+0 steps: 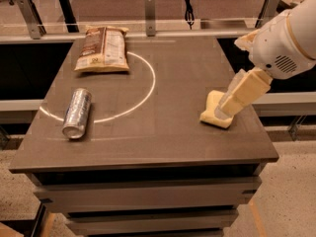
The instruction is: Pick brown chip bag
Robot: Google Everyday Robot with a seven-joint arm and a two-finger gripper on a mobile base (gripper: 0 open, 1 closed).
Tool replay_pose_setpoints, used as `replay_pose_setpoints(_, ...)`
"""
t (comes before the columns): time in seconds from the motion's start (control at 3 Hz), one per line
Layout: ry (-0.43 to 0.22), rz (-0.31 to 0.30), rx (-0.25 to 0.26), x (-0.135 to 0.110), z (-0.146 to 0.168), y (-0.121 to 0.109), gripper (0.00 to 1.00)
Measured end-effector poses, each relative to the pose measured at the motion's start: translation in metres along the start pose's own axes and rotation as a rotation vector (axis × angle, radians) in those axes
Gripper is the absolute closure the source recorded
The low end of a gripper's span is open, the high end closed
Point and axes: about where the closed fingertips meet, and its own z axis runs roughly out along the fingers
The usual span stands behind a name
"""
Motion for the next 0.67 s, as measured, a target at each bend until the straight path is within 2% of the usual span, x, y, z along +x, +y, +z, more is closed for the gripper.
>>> replay_pose_setpoints(0.33, -0.003, 0.035, 0.031, -0.009, 0.018, -0.009, 0.0)
replay_pose_setpoints(0.67, -0.08, 0.089, 0.084, -0.046, 0.056, -0.03, 0.0)
